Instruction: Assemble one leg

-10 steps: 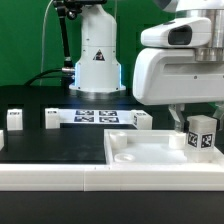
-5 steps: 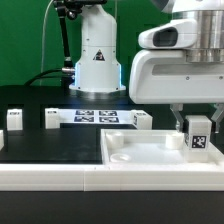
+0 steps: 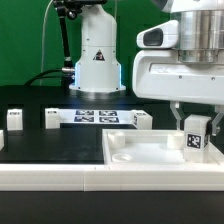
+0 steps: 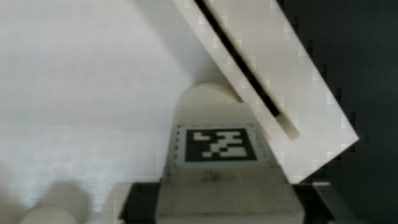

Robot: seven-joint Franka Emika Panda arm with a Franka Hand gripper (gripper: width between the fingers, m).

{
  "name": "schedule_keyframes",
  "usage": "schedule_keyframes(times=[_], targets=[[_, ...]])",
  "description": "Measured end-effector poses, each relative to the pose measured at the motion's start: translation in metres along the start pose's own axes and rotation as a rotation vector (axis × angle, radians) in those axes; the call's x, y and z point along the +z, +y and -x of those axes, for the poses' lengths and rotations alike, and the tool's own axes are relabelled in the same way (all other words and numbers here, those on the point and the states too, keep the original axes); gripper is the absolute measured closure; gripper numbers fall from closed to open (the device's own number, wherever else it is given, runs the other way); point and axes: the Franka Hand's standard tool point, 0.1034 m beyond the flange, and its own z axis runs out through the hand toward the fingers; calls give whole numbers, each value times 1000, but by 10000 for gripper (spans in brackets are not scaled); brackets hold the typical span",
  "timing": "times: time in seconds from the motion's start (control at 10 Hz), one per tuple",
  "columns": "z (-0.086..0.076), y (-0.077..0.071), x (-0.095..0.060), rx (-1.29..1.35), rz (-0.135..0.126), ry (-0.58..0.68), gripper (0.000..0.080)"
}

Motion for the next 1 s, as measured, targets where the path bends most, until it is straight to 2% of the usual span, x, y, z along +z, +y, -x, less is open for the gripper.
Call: schedule_keyframes(times=[0.2, 0.3, 0.6, 0.7, 0.8, 1.0], targets=[[5, -2, 1, 311, -1, -3, 509], [2, 0, 1, 345, -14, -17, 509], [3, 0, 1, 320, -14, -19, 506], [4, -1, 1, 310, -13, -19, 331], [9, -3, 2, 265, -10, -24, 192], [11, -5, 2, 54, -13, -21, 163]])
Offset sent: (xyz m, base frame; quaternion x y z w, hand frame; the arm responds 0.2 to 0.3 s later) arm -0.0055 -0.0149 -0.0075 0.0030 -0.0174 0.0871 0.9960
